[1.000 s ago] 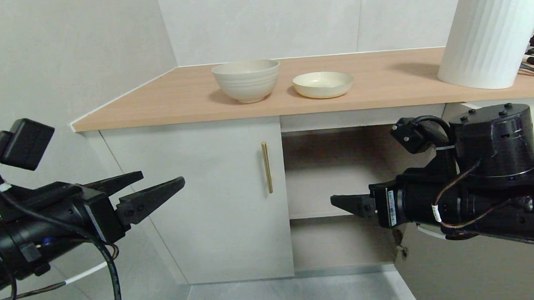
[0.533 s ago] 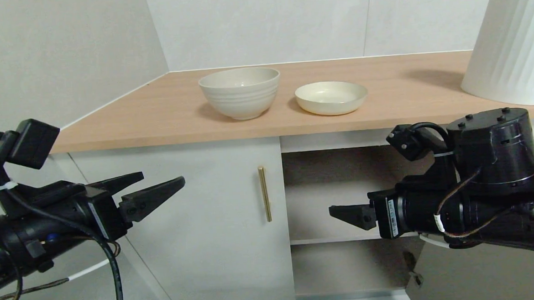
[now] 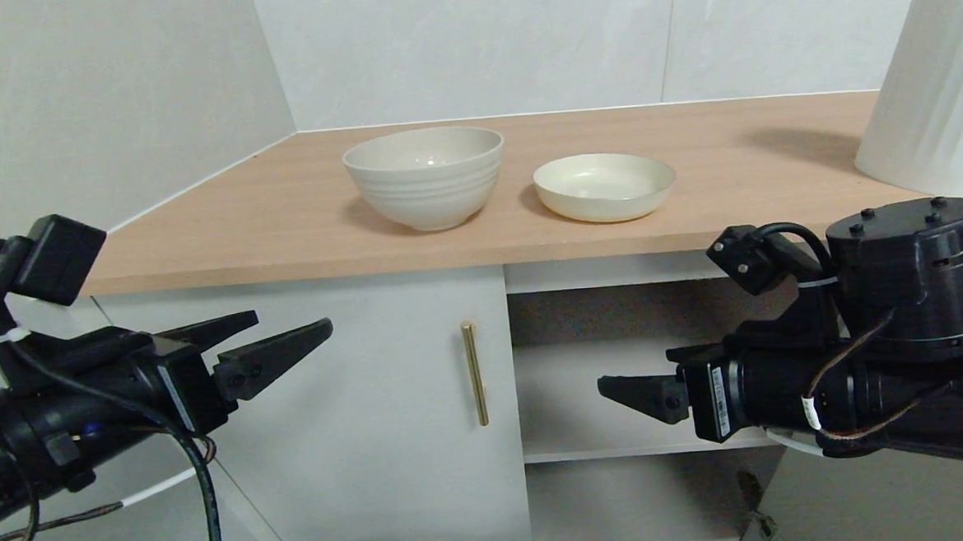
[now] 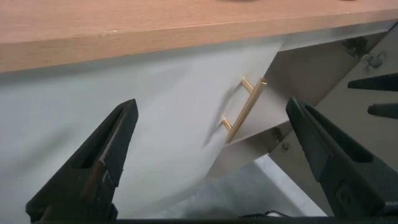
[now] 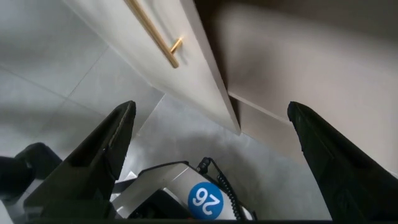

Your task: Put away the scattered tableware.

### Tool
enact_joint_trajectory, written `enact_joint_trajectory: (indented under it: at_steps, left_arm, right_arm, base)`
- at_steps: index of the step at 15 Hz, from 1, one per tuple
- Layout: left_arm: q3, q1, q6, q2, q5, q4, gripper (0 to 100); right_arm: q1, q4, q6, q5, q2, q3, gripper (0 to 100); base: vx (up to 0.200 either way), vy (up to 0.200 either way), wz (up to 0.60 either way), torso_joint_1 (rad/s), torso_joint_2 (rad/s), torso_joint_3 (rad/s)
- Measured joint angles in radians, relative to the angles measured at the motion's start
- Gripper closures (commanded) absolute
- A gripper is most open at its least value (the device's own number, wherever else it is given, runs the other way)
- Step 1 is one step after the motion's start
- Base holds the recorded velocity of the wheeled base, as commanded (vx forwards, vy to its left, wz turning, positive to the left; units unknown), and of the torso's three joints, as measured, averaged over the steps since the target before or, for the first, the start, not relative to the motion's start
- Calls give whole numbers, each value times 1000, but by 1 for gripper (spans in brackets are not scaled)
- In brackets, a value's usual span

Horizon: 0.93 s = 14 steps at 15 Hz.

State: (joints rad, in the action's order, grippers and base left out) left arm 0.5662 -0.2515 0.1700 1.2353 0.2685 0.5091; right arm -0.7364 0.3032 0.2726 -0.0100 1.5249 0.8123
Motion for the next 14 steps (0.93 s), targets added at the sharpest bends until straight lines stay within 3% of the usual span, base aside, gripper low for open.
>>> enact_joint_trajectory:
  at_steps: [5,9,14]
  left_arm:
    - [18,0,0,-8,-1,-22,0]
    - [88,0,0,-10,4,-124,0]
    - [156,0,0,8,37,-267,0]
  right_arm:
    - [-1,0,-4,1,-5,-4,0]
    - [-2,0,-20,1,-7,-5,0]
    - [-1,1,-20,0,6,-5,0]
  base:
    - [0,0,0,5,-25,-16]
    - [0,0,0,85,-265,-266]
    - [0,0,0,153,-516,-302]
